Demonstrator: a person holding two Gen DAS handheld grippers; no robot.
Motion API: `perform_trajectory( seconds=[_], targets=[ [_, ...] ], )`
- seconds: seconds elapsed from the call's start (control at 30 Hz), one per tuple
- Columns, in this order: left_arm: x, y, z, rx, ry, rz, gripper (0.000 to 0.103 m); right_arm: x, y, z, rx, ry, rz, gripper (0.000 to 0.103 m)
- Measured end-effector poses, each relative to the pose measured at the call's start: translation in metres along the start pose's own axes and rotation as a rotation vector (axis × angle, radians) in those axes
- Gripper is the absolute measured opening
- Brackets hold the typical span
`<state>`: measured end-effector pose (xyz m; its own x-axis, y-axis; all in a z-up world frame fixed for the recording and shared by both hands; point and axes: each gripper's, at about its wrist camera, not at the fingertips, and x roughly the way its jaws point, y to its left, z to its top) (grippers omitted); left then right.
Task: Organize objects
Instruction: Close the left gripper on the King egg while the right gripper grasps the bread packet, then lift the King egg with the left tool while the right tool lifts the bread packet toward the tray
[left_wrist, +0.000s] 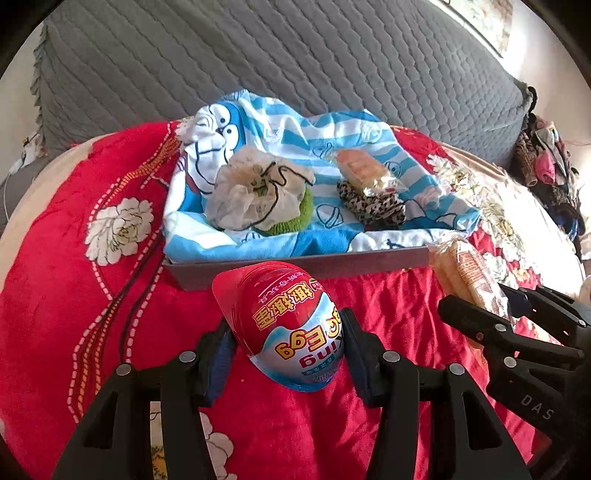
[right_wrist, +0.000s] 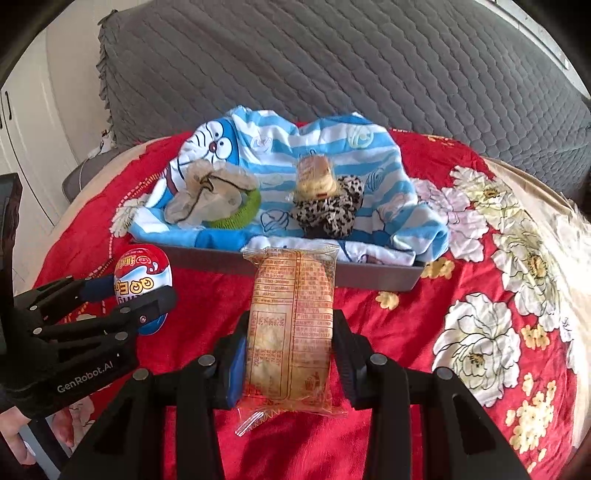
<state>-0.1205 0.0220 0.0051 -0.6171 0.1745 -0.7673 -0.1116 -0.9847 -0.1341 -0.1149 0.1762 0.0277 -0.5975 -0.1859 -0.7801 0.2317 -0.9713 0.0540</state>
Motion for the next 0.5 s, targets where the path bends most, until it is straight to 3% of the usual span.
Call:
perform_trajectory(
  seconds=[0.5],
  targets=[
    [-0.05,-0.012,0.002,0.031,-0.054,0.007,0.055,-0.053,0.005,0.005,-0.002,-0.064,-0.01,0.041]
  ],
)
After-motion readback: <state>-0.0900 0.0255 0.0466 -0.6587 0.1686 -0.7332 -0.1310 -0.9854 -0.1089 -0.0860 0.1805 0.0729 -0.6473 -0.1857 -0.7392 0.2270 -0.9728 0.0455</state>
